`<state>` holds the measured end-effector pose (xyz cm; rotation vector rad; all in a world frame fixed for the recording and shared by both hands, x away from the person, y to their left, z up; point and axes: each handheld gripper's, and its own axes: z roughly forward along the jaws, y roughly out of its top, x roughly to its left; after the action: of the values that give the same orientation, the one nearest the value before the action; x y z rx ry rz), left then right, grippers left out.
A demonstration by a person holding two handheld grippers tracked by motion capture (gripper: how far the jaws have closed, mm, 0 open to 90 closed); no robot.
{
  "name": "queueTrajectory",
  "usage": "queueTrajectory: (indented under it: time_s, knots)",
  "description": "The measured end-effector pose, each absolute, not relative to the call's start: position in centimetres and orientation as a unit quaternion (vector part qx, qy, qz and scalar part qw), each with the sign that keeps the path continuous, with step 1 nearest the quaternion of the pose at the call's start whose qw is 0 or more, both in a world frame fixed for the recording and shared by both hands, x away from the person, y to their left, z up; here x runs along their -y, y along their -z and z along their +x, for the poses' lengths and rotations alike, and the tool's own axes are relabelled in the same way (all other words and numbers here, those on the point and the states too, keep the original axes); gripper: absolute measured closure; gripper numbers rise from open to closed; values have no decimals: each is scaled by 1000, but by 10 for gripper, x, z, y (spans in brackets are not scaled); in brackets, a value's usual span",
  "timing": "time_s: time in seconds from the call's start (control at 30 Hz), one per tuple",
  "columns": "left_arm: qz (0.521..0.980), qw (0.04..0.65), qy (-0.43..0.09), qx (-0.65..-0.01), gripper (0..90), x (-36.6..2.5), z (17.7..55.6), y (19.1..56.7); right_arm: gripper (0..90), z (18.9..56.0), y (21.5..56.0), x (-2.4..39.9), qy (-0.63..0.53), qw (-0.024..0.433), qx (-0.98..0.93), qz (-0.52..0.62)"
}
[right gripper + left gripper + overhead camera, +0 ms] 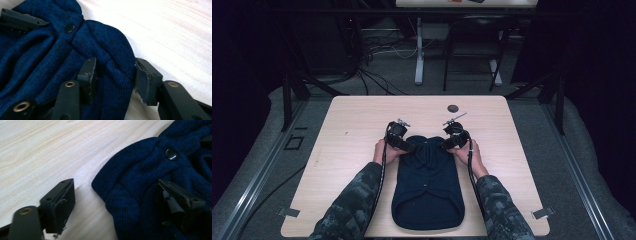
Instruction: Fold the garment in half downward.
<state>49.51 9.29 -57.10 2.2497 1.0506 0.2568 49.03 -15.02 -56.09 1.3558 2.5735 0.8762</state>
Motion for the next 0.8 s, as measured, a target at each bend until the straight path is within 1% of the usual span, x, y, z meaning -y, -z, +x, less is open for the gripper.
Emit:
queueTrajectory:
  time_s: [0.17,0.2,0.23,0.3,0.33,0.47,0.53,0.7,0.8]
  knots:
    - [859,320,-91,-389,393,-90,493,569,627,489,561,148,-291,49,-847,443]
    - [860,321,-89,-388,393,-91,493,568,627,489,561,148,-291,49,-847,443]
    - [861,323,-85,-383,430,-91,493,568,649,488,560,148,-287,50,-851,438]
    - [862,324,-84,-381,476,-91,493,568,660,488,560,146,-291,52,-849,439]
    - [862,324,-82,-380,476,-91,493,568,668,488,560,146,-287,54,-851,436]
    - [863,328,-73,-378,551,-90,492,567,695,486,558,144,-282,62,-857,428]
    - [862,329,-71,-378,604,-92,492,567,702,486,558,143,-283,63,-855,429]
    - [865,329,-71,-372,637,-93,492,564,726,482,554,144,-287,83,-859,416]
    - [865,329,-73,-371,643,-93,491,561,731,481,552,145,-292,87,-859,412]
